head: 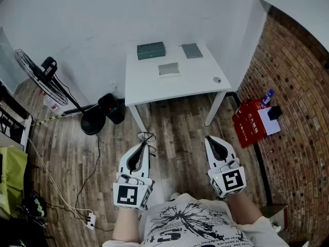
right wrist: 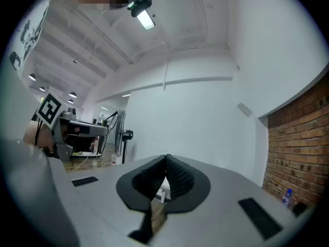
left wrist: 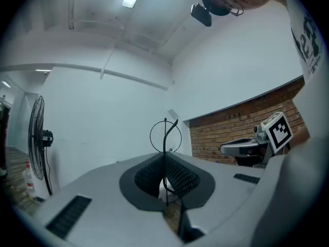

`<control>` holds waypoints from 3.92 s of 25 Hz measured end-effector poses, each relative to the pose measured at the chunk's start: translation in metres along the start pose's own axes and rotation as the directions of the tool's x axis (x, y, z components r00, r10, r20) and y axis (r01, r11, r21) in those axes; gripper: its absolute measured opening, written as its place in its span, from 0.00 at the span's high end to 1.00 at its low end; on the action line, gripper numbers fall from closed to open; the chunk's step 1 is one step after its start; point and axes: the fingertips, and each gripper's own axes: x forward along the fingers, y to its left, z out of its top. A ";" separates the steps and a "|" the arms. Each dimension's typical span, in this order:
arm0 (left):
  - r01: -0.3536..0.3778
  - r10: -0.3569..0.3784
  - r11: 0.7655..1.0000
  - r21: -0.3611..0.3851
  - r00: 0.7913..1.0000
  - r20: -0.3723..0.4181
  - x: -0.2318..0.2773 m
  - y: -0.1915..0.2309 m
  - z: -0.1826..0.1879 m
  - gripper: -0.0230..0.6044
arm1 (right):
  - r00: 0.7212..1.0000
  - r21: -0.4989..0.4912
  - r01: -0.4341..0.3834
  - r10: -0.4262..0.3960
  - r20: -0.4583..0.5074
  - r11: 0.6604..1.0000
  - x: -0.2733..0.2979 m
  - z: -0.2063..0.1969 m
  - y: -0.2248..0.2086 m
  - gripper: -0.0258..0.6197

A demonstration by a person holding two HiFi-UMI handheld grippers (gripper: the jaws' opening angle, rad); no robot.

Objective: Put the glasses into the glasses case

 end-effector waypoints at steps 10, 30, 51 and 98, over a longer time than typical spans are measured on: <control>0.009 -0.009 1.000 -0.007 1.000 0.005 0.016 0.011 -0.002 0.94 | 1.000 -0.017 0.010 -0.011 -0.014 1.000 0.013 -0.001 -0.003 0.94; -0.014 0.014 1.000 -0.010 0.998 -0.059 0.108 0.040 -0.044 0.94 | 0.999 0.066 -0.044 0.044 -0.011 0.997 0.106 -0.049 -0.054 0.94; -0.178 0.176 0.984 -0.021 0.982 -0.071 0.398 0.077 -0.043 0.94 | 0.971 0.019 -0.225 0.226 -0.082 0.974 0.331 -0.086 -0.264 0.94; 0.693 -0.426 0.710 0.128 0.567 -0.705 0.692 0.214 -0.307 0.94 | 0.941 0.179 0.019 0.043 -0.336 0.984 0.605 -0.213 -0.317 0.94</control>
